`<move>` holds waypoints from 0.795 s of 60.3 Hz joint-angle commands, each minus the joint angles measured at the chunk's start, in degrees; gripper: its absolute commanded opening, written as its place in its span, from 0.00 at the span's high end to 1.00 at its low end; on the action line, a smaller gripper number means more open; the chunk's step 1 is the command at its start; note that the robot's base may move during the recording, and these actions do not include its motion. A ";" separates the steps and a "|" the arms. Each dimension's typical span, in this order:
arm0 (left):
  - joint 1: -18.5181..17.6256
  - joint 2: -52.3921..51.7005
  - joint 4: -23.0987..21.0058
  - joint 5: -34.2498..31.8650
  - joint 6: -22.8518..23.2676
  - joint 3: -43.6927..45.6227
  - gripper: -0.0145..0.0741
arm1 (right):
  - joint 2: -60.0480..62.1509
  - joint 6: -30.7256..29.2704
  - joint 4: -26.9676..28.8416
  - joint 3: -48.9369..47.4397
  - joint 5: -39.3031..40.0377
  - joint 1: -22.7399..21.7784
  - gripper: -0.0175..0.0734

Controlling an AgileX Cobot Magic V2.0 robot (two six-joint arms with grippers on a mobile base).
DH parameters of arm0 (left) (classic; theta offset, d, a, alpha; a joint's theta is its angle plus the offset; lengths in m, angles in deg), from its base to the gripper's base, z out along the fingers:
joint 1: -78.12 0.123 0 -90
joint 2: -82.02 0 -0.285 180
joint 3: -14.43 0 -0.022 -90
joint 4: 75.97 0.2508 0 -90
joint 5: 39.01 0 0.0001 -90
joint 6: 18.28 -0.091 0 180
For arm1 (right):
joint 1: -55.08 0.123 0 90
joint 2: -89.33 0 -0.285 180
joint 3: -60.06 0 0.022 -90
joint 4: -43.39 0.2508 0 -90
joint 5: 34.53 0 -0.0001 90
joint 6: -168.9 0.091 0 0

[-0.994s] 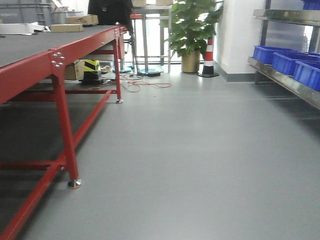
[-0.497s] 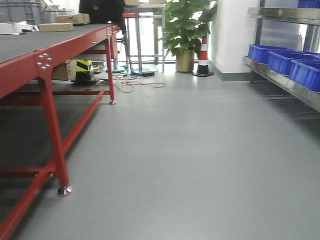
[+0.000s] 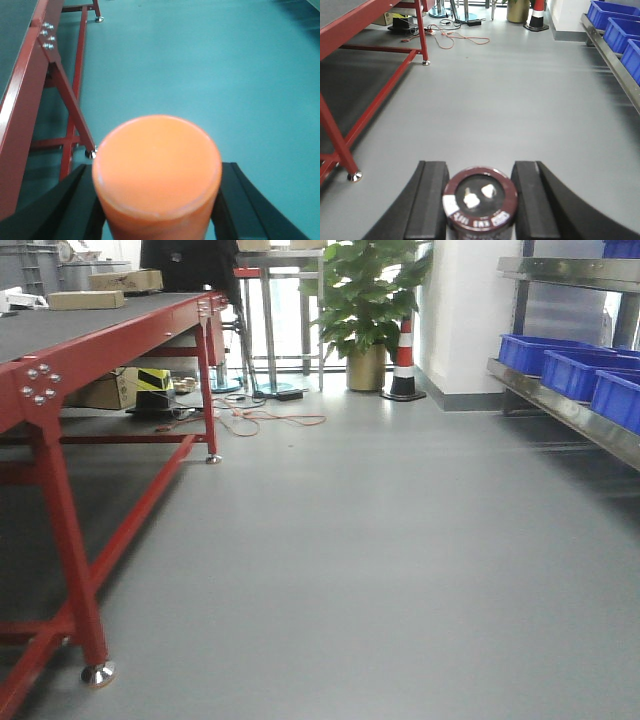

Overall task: Place cylindrical capacitor in blue bin on shelf
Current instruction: 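Drive the base along the red table while holding both objects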

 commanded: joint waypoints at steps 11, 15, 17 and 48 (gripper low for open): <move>-0.46 -0.17 -0.29 -1.20 0.00 0.44 0.96 | 0.06 -0.16 -0.09 -0.32 1.25 0.16 0.88; -0.46 -0.17 -0.29 -1.20 0.00 0.44 0.96 | 0.06 -0.16 -0.09 -0.32 1.25 0.16 0.88; -0.46 -0.17 -0.29 -1.20 0.00 0.44 0.96 | 0.06 -0.16 -0.09 -0.32 1.25 0.16 0.88; -0.46 -0.17 -0.29 -1.20 0.00 0.44 0.96 | 0.06 -0.16 -0.09 -0.32 1.25 0.16 0.88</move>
